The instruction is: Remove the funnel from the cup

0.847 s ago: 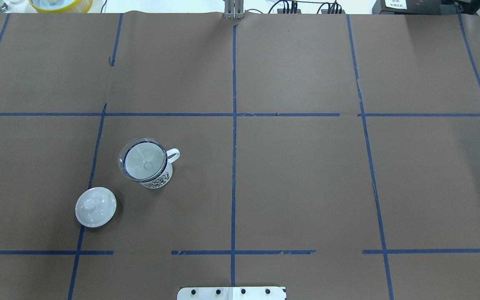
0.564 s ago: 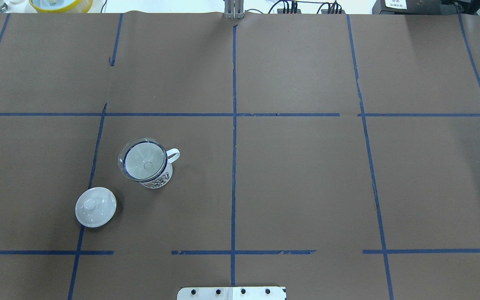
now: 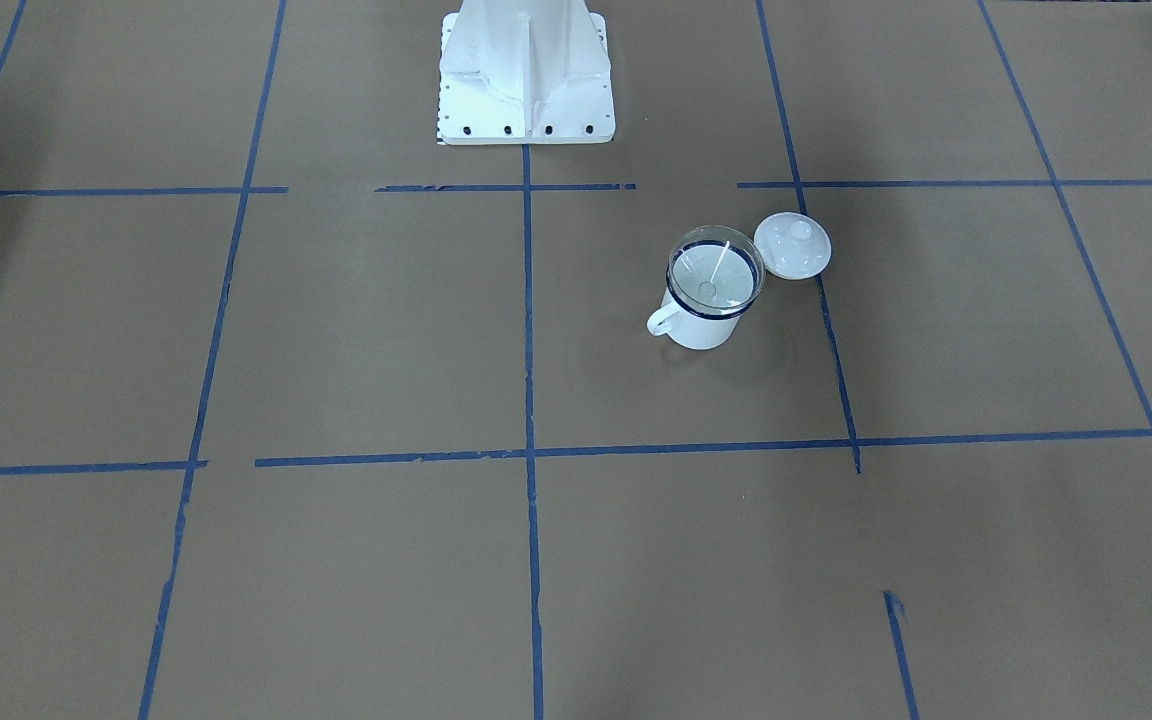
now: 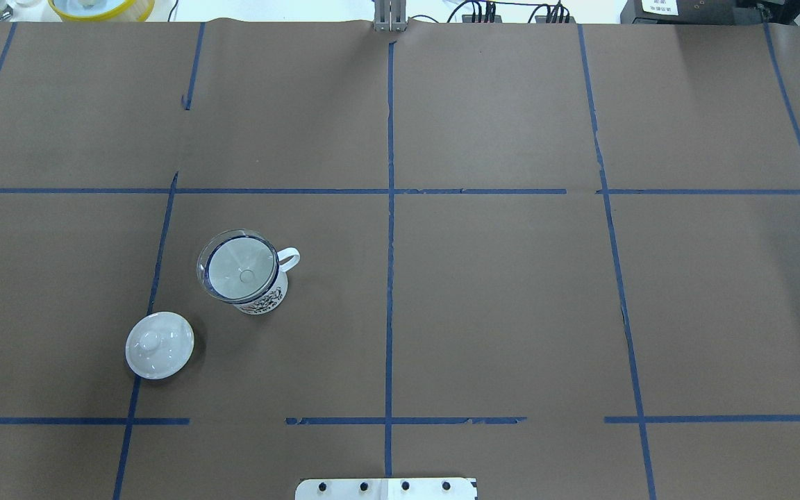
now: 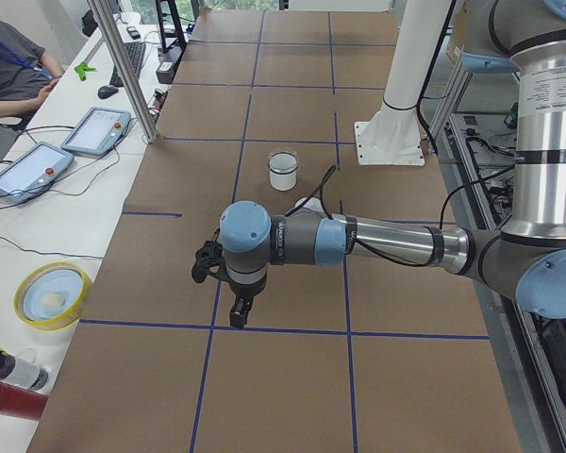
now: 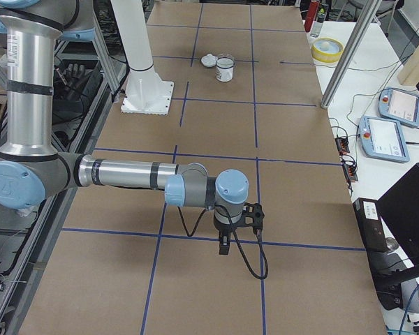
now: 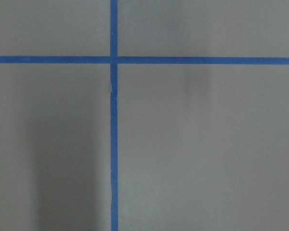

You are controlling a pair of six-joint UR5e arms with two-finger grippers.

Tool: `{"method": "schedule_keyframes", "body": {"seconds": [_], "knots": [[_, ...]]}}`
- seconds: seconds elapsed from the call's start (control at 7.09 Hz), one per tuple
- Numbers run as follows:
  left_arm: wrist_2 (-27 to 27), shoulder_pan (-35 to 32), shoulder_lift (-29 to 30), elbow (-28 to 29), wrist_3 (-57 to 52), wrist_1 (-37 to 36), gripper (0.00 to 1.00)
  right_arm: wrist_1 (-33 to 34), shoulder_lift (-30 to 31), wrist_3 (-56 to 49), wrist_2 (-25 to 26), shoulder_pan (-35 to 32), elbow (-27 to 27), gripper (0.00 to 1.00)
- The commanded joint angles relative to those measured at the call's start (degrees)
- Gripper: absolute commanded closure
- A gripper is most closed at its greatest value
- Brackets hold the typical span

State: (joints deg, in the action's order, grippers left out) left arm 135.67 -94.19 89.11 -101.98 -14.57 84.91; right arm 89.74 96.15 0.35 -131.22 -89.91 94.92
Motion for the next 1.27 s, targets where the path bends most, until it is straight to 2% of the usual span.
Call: {"method": "schedule_keyframes", "body": {"seconds": [0.0,0.14,0.28,0.42,0.56,0.85,0.99,1.13], "knots": [[-0.06,0.5,5.09,0.81,-0.02,3.56,0.0,0.0,0.0,0.0,0.0,0.0,0.0,0.0],[0.03,0.5,6.85,2.3,0.15,9.25,0.0,0.0,0.0,0.0,0.0,0.0,0.0,0.0],[0.56,0.41,6.35,1.36,2.07,11.4,0.0,0.0,0.0,0.0,0.0,0.0,-0.09,0.0],[0.65,0.41,6.34,1.78,10.44,12.72,0.0,0.0,0.0,0.0,0.0,0.0,-0.09,0.0],[0.56,1.54,6.52,2.48,12.87,18.65,0.0,0.0,0.0,0.0,0.0,0.0,0.0,0.0],[-0.4,10.91,6.87,0.39,30.63,20.38,0.0,0.0,0.0,0.0,0.0,0.0,-0.09,0.0],[-3.63,16.87,7.22,-3.1,40.66,20.38,0.0,0.0,0.0,0.0,0.0,0.0,0.0,0.0],[-3.74,20.33,7.92,-6.53,48.07,20.3,0.0,0.0,0.0,0.0,0.0,0.0,0.0,0.0]]}}
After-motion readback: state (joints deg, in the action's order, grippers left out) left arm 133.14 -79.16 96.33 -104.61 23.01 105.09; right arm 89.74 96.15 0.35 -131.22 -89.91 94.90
